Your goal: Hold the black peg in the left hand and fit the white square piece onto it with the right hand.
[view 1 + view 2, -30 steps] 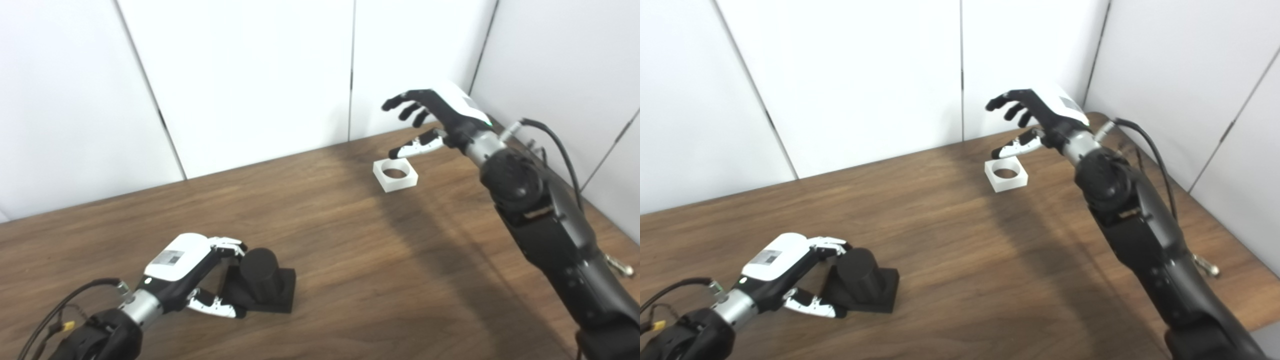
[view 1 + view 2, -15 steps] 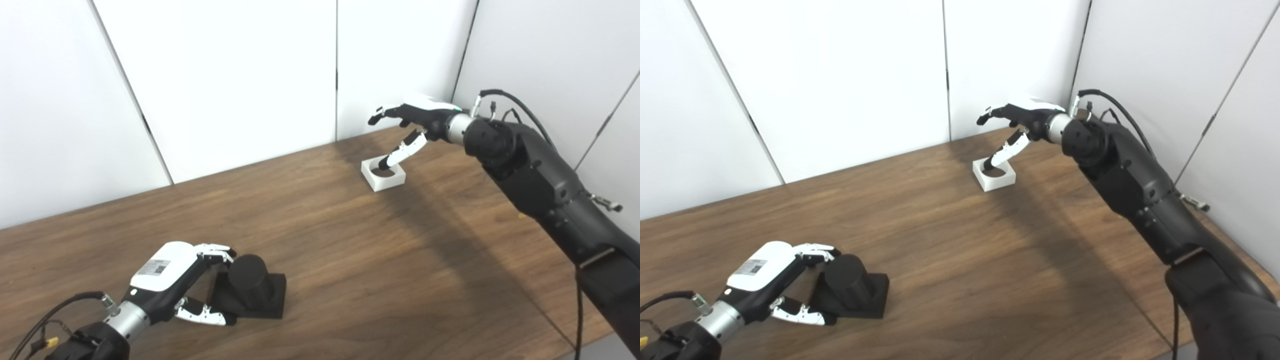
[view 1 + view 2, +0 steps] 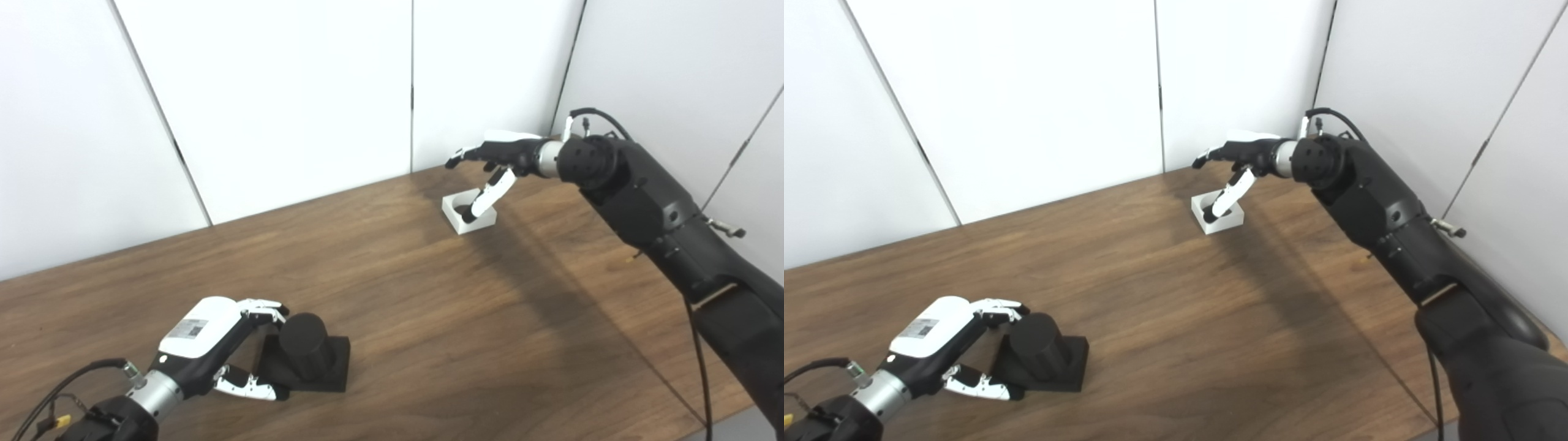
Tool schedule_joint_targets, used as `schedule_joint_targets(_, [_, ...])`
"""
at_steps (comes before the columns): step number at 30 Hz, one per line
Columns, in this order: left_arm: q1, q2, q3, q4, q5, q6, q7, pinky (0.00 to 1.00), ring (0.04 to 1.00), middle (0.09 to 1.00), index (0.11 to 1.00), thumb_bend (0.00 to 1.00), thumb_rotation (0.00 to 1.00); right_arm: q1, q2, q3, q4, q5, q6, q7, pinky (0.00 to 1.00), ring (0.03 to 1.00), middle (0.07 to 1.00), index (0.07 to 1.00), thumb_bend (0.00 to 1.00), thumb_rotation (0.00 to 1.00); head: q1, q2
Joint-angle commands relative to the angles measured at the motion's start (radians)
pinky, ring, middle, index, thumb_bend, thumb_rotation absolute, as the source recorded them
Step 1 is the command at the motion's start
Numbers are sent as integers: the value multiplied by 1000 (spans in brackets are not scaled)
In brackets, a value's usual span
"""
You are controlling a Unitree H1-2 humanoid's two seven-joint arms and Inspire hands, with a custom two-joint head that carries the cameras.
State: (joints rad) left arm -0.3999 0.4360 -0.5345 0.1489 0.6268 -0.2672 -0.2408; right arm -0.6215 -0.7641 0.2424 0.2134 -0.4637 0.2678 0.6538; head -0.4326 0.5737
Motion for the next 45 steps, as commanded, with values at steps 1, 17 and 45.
schedule_joint_targets(1, [76,37,-44,39,45,8,-80,646,805,815,488,523,58,-63,-34,-4,-4,-17,-3,-5,877,1000,993,910,998,460,1,0])
schedule_joint_targets(17, [76,46,-41,24,37,20,-99,651,815,819,488,523,57,-88,-2,102,84,-135,-15,-17,818,976,989,946,1000,411,7,3])
schedule_joint_targets(45, [87,45,-32,3,29,39,-100,651,813,818,488,523,57,-72,26,117,174,-218,-132,-179,789,919,920,817,845,224,32,14])
